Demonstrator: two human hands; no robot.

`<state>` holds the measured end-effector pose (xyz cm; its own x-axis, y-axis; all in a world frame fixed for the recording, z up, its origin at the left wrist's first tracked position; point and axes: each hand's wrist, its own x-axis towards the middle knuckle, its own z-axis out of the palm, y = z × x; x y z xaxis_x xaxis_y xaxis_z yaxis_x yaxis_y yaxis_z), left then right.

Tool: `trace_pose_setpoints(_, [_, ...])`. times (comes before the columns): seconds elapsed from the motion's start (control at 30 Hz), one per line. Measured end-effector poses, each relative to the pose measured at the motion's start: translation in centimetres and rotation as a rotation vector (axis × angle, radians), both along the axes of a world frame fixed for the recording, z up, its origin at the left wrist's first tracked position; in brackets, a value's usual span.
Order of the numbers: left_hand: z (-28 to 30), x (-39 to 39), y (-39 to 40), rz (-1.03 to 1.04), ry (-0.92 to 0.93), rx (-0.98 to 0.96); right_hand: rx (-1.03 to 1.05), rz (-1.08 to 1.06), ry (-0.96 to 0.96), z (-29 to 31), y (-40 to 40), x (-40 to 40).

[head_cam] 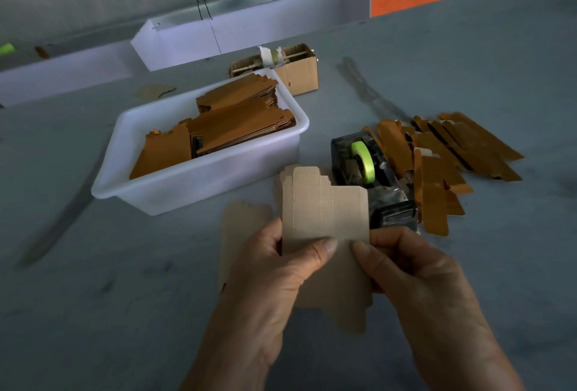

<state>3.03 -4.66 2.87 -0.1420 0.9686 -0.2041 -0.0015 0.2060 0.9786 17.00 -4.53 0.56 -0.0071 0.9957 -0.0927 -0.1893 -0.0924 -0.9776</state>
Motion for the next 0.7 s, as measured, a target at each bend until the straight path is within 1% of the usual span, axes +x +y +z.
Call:
trace_pose_setpoints(0.17, [-0.4,0.2,0.0,0.021,0.037,0.044,0.055,-0.04,-0.109,-0.5,0.0,0.0])
trace_pose_setpoints(0.27, [-0.6,0.6,0.1,0.048,0.086,0.086,0.107,-0.093,-0.22,-0.6,-0.2,0.0])
trace_pose_setpoints(0.4, [-0.6,1.5,0.0,0.103,0.104,0.098,0.21,-0.149,-0.366,-0.4,-0.8,-0.2])
trace_pose_setpoints(0.47, [-0.7,2.1,0.0,0.117,0.13,0.102,0.259,-0.133,-0.351,0.0,-1.1,-0.8])
trace_pose_setpoints(0.57, [-0.4,2.8,-0.2,0.079,0.081,0.069,0.254,-0.051,-0.204,0.4,-1.4,-1.3])
trace_pose_setpoints(0.63, [-0.2,2.7,-0.2,0.022,0.073,0.059,0.27,-0.02,-0.193,0.5,-1.4,-1.0])
trace_pose_setpoints(0.7, [0.1,2.2,-0.2,-0.069,0.071,0.067,0.269,-0.022,-0.222,0.5,-1.2,-0.6])
